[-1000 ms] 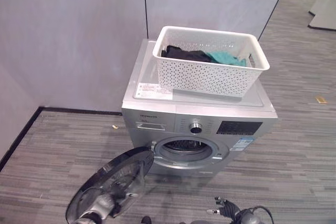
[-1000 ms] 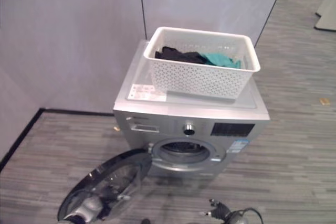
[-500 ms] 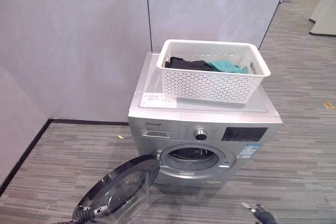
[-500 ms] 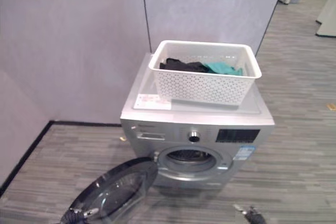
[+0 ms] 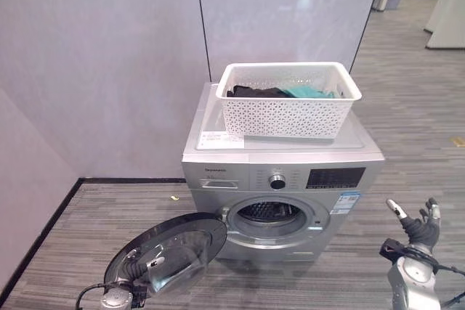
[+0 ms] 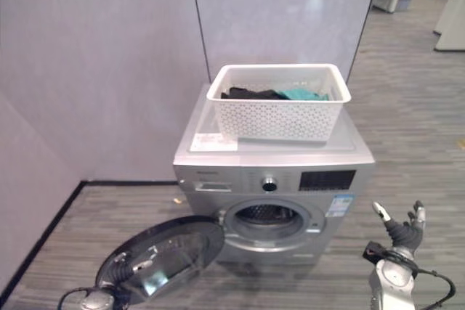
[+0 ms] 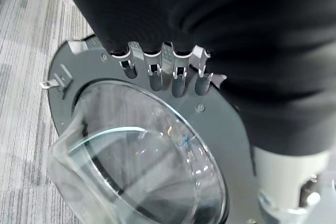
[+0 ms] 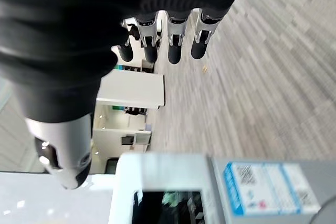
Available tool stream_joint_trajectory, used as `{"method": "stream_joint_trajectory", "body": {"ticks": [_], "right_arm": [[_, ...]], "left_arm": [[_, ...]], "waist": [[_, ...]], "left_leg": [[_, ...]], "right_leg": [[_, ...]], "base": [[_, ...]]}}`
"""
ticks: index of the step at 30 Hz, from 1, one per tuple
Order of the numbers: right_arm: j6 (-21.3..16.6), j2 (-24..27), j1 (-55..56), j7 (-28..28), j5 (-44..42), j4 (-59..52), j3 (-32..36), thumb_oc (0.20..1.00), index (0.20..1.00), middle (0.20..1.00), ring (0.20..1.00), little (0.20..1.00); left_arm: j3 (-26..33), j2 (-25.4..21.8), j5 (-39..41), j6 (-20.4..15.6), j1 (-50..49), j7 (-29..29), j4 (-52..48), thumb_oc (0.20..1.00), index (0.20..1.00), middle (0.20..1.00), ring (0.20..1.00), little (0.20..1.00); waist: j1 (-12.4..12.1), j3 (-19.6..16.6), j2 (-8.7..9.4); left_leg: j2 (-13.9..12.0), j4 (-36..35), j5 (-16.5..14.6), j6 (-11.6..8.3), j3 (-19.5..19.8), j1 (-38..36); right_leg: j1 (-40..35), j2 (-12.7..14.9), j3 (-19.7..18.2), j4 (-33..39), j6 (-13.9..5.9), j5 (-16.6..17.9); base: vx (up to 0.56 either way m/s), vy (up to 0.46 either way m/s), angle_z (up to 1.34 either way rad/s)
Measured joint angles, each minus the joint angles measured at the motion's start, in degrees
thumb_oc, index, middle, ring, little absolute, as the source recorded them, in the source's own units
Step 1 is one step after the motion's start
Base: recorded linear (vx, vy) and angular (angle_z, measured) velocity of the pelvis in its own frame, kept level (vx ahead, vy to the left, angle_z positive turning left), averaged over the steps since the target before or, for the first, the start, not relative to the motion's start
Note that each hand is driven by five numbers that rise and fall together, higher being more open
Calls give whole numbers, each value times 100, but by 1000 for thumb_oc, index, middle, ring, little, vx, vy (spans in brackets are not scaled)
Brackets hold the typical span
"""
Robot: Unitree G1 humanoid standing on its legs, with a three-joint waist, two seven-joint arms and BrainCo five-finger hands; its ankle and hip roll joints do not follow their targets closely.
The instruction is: Grab the laundry basket,head to the washer,open it,put in the laundry and shut it.
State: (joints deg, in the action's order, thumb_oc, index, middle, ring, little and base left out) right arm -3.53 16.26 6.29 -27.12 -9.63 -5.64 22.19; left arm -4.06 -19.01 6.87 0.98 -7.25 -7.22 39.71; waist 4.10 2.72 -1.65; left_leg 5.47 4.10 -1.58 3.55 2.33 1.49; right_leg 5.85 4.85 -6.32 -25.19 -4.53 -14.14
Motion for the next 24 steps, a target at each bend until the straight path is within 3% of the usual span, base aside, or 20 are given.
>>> {"method": "stream_joint_trajectory", "body": {"ticks": [1,2,3,4,5,6,7,8,9,10,11,12,14,15,16,17,19,21,24], "right_arm": [[-330,93,-415,-138,299,-514,-29,1000,1000,1000,1000,1000],[-329,158,-663,-202,409,-708,-33,1000,1000,1000,1000,1000],[-364,344,-984,-289,582,-992,-46,1000,1000,1000,1000,1000],[-422,556,-1164,-302,645,-1197,-151,1000,1000,1000,1000,1000],[-487,782,-1381,-291,722,-1285,-253,1000,1000,1000,1000,1000],[-552,954,-1679,-281,768,-1273,-441,1000,1000,1000,1000,1000],[-501,1028,-1715,-233,710,-1373,-468,1000,1000,1000,1000,1000],[-507,1270,-1835,-198,697,-1512,-628,1000,1000,1000,1000,1000],[-522,1475,-1863,-130,697,-1535,-637,1000,1000,1000,1000,1000],[-524,1783,-1835,-6,648,-1540,-515,1000,1000,1000,1000,1000],[-522,1856,-1860,12,589,-1531,-453,1000,1000,1000,1000,1000],[-502,2065,-1984,40,581,-1404,-358,1000,1000,1000,1000,1000],[-503,2448,-2162,170,590,-1280,-330,1000,1000,1000,1000,1000],[-482,2536,-2320,248,591,-1152,-368,1000,1000,1000,1000,1000],[-328,3026,-2442,349,574,-931,-389,1000,1000,1000,1000,1000],[-239,3360,-2521,412,574,-729,-438,1000,1000,1000,1000,1000],[1,4028,-2802,728,565,-149,-832,1000,1000,1000,1000,1000],[149,4758,-2928,1035,568,376,-1172,1000,1000,1000,1000,1000],[295,4913,-3411,1370,438,1042,-1674,1000,1000,1000,1000,1000]], "left_arm": [[-143,102,-2,-4,-5,-13,11,1000,1000,1000,1000,1000],[-168,152,-6,-5,40,-20,28,1000,1000,1000,1000,1000],[-190,231,-12,-34,68,-21,32,1000,1000,1000,1000,1000],[-210,230,-17,-90,12,-30,13,1000,1000,1000,1000,1000],[-212,216,-23,-117,24,-48,15,1000,1000,1000,1000,1000],[-195,131,-30,-118,144,-60,158,1000,1000,1000,1000,1000],[-205,89,-53,-107,233,-62,229,1000,1000,1000,1000,1000],[-280,43,-66,-91,278,-53,237,1000,1000,1000,1000,1000],[-296,40,-72,-85,337,-50,241,1000,1000,1000,1000,1000],[-299,25,-80,-85,410,-45,270,1000,1000,1000,1000,1000],[-316,7,-82,-89,426,-43,303,1000,1000,1000,1000,1000],[-373,-23,-98,-82,473,-40,416,1000,1000,1000,1000,1000],[-503,-98,-113,-66,450,-13,426,1000,1000,1000,1000,1000],[-524,-88,-111,-36,446,4,438,1000,1000,1000,1000,1000],[-626,-28,-107,13,431,51,415,1000,1000,1000,1000,1000],[-661,-17,-99,17,424,106,402,1000,1000,1000,1000,1000],[-624,-61,-57,41,283,163,381,1000,1000,1000,1000,1000],[-624,-89,-30,42,216,249,367,1000,1000,1000,1000,1000],[-697,-140,2,48,242,385,376,1000,1000,1000,1000,1000]], "waist": [[41,-6,-27],[91,2,-17],[97,-8,17],[76,-72,2],[31,-100,-145],[-45,-24,46],[-59,56,16],[-1,114,3],[50,163,28],[72,157,162],[76,92,297],[70,55,446],[-63,-47,658],[-67,-21,662],[-64,-48,490],[-35,-83,356],[-92,-59,419],[-60,-137,454],[29,-261,561]], "left_leg": [[24,148,-18,10,63,46],[104,733,-126,24,25,192],[184,1786,-531,117,-1,267],[124,2007,-799,168,70,125],[36,1690,-1121,204,384,-13],[112,1492,-1212,152,774,-151],[86,1446,-1145,116,860,-151],[-9,1316,-1019,119,1175,-136],[-22,1240,-959,93,1323,-151],[44,1088,-866,-11,1677,-161],[77,1075,-871,-27,1874,-153],[114,1010,-861,-67,2222,-224],[7,801,-840,-128,2308,-254],[-54,977,-888,-169,2218,-204],[-278,1051,-999,-217,2047,-259],[-466,788,-1058,-447,2028,-363],[-704,289,-853,-616,1907,-678],[-862,51,-809,-650,1933,-742],[-1064,-223,-730,-751,1903,-774]], "right_leg": [[-29,62,62,294,78,2],[-122,157,236,422,56,63],[-367,256,503,506,-32,115],[-438,194,504,370,-52,38],[-283,37,442,89,-22,-72],[-47,-91,33,-413,-9,-179],[131,-225,-250,-776,-11,-236],[213,-524,-775,-325,-113,-190],[224,-529,-973,52,-187,-93],[77,-364,-1136,795,-272,205],[-21,-252,-1166,1084,-277,344],[-210,-111,-986,1370,-461,703],[-210,-120,-694,1486,-268,926],[-197,-109,-562,1478,-231,963],[-176,-224,-326,1517,-166,976],[-193,-295,-202,1504,-140,989],[-302,-401,-180,1557,-90,1055],[-394,-484,-97,1769,-27,1101],[-423,-615,-82,2012,68,1240]], "base": [[150,-63,33],[156,-55,57],[151,-52,69],[91,-23,59],[153,-53,30],[173,-73,20],[197,-80,52],[149,-84,73],[222,-151,127],[199,-149,127],[188,-140,171],[51,-44,139],[158,-149,112],[206,-202,82],[120,-135,64],[117,-141,42],[93,-128,-4],[59,-99,0],[36,-74,-3]]}}
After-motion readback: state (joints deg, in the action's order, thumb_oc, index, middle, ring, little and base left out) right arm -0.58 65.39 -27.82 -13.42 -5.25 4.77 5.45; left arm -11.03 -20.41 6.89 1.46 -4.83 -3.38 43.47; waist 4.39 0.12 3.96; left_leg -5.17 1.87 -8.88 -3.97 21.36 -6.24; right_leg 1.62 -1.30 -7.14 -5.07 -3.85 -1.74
